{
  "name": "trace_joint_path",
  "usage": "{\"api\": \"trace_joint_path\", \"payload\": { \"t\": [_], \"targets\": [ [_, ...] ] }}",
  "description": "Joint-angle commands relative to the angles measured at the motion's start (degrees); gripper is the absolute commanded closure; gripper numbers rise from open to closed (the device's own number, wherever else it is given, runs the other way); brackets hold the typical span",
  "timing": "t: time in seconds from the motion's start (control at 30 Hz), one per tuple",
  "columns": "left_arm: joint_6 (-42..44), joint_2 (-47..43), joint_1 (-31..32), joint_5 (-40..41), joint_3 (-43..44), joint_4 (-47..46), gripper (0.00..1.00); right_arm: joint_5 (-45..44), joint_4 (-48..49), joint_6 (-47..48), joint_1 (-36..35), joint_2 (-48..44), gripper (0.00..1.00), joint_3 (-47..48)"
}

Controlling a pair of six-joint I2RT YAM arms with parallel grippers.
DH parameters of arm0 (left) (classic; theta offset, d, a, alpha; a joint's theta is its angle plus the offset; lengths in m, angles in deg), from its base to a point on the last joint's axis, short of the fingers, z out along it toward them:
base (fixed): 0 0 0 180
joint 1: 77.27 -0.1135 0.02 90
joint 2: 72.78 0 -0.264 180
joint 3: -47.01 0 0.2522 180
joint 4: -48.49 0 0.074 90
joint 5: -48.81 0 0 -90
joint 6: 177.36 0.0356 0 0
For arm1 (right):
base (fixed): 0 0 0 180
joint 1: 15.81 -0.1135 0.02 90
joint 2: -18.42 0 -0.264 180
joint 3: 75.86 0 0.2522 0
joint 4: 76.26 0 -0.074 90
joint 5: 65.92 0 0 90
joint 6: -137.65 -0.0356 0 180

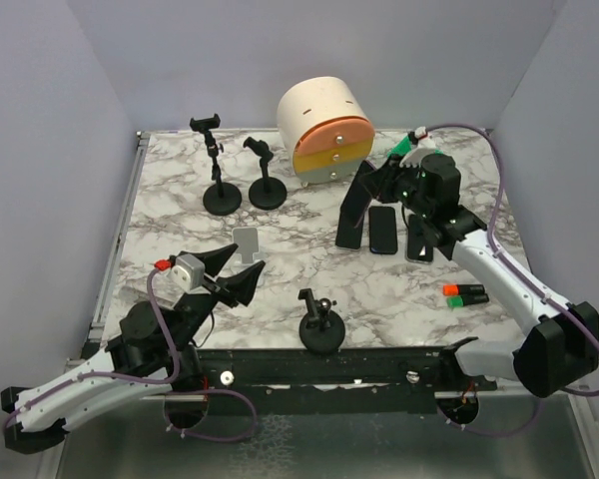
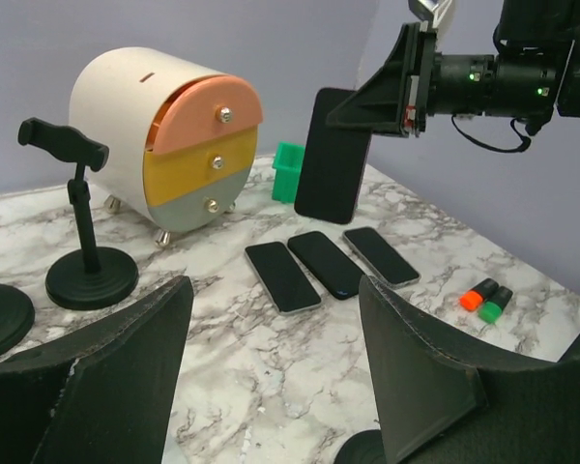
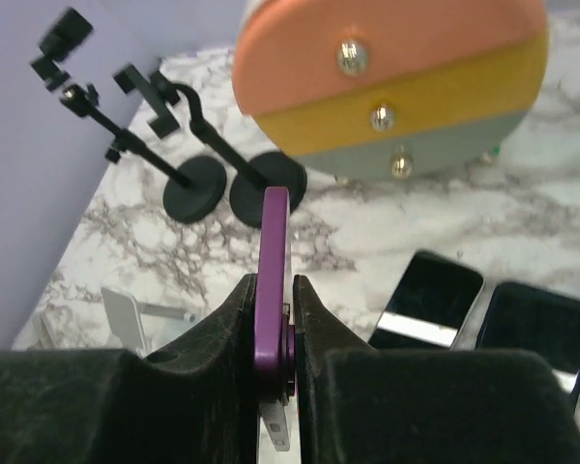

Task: Remove the phone from the phone stand
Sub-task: Place the phone at the center of the board.

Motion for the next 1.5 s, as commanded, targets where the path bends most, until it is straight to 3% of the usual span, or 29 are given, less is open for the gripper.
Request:
{"api": "trace_joint_path", "payload": {
  "t": [0.0, 0.2, 0.43, 0.7, 1.03, 1.2, 1.33, 1.47],
  "targets": [
    [-1.0, 1.03, -0.04, -0.13, 1.36, 2.98, 0.3, 5.64, -1.45, -8.03, 0.73, -4.05, 1.0, -6.92],
    [-1.09, 1.68, -0.04, -1.72, 1.89, 3.53, 0.3, 7.8, -0.69, -16.16, 4.54, -15.84, 1.0, -25.73],
    [-2.28, 2.56, -0.04, -2.51, 1.99, 3.53, 0.3, 6.08, 10.78, -31.94, 4.67, -29.46, 0.99, -44.19],
    [-4.86, 5.73, -0.04, -1.57, 3.47, 5.56, 0.28, -5.15, 7.09, -36.2, 4.67, -35.4, 0.99, -51.31],
    [-12.82, 13.01, -0.08, 4.45, 6.13, 7.69, 0.08, -11.7, 10.93, -38.0, 4.67, -29.78, 0.95, -54.05],
    [-20.01, 16.38, -0.04, 9.54, 8.82, 12.42, 0.05, -12.52, 9.85, -37.22, 4.67, -29.0, 0.81, -54.99],
    [-22.72, 17.01, -0.04, 10.77, 9.77, 14.39, 0.02, -13.23, 5.75, -36.65, 4.67, -30.25, 0.53, -54.99],
    [-23.07, 16.92, -0.05, 11.93, 9.69, 14.59, 0.01, -14.64, -1.52, -35.77, 4.67, -32.73, 0.37, -53.2]
  ]
}}
